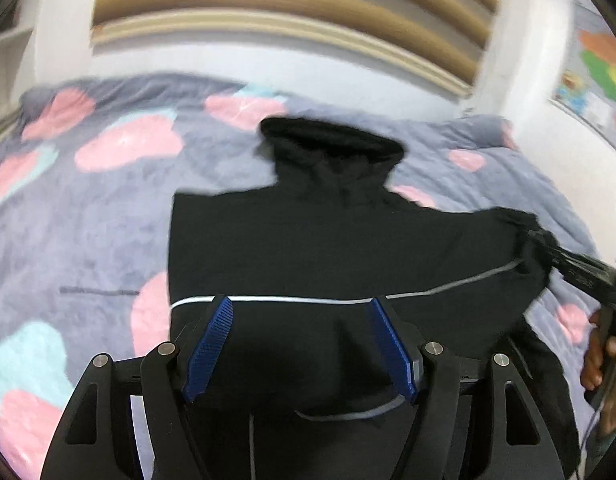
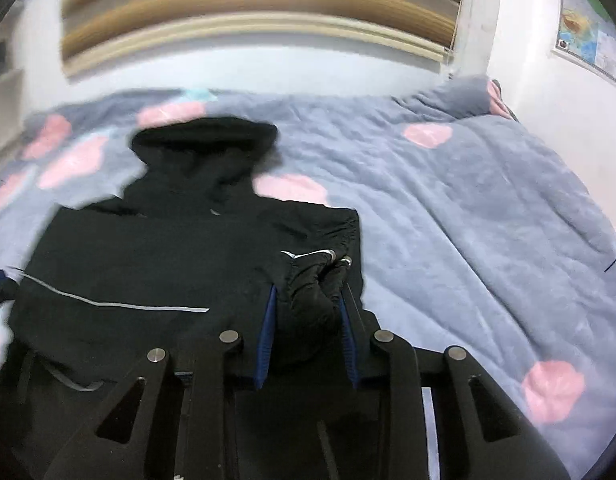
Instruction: Fold large clothes
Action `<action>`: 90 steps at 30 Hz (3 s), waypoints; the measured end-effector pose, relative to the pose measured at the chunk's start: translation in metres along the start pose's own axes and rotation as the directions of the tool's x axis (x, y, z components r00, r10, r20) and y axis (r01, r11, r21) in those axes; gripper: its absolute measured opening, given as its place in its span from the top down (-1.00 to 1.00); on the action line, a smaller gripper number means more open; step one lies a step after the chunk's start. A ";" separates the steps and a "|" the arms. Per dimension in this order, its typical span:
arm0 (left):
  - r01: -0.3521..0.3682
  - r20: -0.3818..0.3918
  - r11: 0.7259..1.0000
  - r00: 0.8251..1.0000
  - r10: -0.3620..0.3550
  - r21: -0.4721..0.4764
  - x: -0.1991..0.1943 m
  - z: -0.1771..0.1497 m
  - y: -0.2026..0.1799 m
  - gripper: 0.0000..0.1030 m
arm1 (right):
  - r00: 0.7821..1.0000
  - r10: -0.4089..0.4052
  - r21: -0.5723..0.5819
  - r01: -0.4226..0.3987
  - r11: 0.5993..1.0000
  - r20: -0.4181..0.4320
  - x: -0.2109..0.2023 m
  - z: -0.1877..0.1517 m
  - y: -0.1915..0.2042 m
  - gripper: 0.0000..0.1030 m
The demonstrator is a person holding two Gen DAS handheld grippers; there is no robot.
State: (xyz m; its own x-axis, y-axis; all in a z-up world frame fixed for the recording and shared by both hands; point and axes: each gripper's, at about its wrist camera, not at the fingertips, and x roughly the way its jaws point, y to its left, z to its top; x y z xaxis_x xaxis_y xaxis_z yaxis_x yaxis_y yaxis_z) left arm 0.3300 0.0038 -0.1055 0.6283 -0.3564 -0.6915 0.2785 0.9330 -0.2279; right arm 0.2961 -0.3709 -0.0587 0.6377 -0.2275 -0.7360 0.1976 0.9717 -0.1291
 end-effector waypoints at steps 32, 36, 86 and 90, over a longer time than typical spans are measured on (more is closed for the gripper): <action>-0.113 0.055 0.993 0.992 0.111 0.031 0.060 -0.046 0.023 -0.49 | 0.972 0.181 0.075 -0.171 0.982 -0.149 0.088 -0.002 0.083 -0.35; -0.067 0.063 0.998 0.996 0.067 0.005 0.058 -0.046 0.029 -0.52 | 0.964 0.193 0.113 -0.174 0.978 -0.181 0.115 -0.015 0.084 -0.38; -0.030 0.017 0.999 0.999 0.029 0.023 -0.129 -0.108 -0.044 -0.58 | 0.931 0.361 0.093 -0.356 0.930 -0.046 -0.081 -0.119 0.043 -0.45; -0.014 0.015 1.000 1.000 0.014 -0.022 -0.090 -0.094 -0.035 -0.58 | 0.936 0.345 0.033 -0.343 0.939 -0.072 -0.042 -0.113 0.052 -0.45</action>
State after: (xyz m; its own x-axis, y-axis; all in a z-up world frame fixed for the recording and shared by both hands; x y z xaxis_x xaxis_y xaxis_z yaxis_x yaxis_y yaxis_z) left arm 0.1953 0.0085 -0.0997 0.6429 -0.3436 -0.6845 0.2534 0.9388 -0.2332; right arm 0.1955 -0.3035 -0.1090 0.6111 0.1270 -0.7813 -0.0089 0.9881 0.1537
